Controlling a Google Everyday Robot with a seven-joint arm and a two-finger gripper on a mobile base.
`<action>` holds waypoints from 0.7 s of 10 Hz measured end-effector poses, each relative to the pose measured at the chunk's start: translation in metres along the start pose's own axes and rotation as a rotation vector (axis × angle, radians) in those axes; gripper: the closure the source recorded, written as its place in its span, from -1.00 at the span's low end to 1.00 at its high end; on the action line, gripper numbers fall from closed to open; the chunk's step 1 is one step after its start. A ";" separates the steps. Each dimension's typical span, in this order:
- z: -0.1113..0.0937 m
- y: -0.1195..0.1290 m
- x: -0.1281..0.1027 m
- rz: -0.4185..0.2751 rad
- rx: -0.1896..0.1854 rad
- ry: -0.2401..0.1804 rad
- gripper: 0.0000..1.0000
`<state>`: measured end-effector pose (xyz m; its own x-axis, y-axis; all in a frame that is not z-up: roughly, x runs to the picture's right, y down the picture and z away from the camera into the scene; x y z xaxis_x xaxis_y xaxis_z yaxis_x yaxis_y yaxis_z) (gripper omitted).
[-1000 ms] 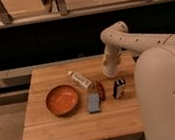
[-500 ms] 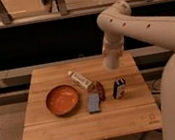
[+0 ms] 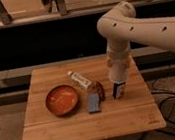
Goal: Place the ceramic cup over the eraser
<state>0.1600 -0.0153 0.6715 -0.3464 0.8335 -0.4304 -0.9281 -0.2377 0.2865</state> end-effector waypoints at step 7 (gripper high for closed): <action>0.014 0.008 -0.001 0.001 -0.013 -0.018 1.00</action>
<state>0.1552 -0.0113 0.6863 -0.3451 0.8419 -0.4149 -0.9295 -0.2452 0.2756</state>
